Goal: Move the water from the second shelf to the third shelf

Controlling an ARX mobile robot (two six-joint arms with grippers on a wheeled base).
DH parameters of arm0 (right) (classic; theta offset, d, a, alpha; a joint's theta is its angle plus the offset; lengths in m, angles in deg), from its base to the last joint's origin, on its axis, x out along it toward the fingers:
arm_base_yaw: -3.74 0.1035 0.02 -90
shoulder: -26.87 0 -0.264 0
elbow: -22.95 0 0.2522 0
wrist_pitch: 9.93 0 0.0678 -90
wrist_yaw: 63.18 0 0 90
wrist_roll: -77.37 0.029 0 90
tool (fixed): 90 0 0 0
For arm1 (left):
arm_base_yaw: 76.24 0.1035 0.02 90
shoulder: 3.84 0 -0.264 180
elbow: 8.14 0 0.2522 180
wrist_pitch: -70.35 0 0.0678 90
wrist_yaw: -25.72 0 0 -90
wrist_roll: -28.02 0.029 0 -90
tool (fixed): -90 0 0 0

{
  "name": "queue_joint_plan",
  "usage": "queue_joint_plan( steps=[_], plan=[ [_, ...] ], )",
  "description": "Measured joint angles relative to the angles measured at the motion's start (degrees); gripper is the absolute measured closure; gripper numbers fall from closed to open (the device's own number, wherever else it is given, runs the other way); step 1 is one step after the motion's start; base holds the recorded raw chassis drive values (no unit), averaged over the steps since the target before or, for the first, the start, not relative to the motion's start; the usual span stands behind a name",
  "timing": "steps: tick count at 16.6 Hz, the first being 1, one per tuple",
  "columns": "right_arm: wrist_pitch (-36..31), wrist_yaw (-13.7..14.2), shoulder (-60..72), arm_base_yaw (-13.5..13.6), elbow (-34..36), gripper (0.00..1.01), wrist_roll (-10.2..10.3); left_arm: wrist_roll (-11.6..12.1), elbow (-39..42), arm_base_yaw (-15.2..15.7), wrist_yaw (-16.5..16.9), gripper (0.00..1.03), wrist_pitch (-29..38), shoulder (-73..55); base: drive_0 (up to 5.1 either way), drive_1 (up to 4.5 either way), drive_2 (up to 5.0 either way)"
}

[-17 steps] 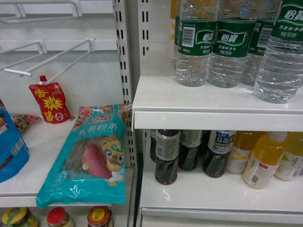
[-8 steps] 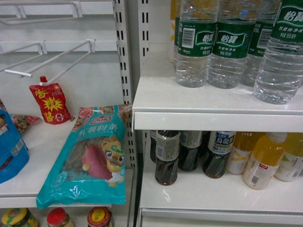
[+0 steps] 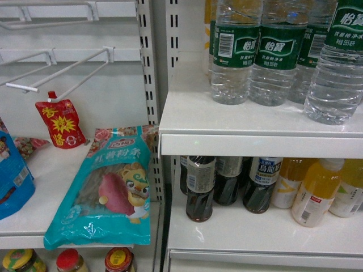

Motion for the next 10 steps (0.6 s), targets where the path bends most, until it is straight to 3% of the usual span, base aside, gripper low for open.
queue_joint_plan(
  steps=[6,10],
  plan=[
    [0.0,0.0,0.0,0.0,0.0,0.02,0.0,0.0,0.0,0.0,0.0,0.05,0.0,0.0,0.0,0.0,0.0],
    [0.0,0.0,0.0,0.0,0.0,0.03,0.0,0.0,0.0,0.0,0.0,0.05,0.0,0.0,0.0,0.0,0.0]
  ],
)
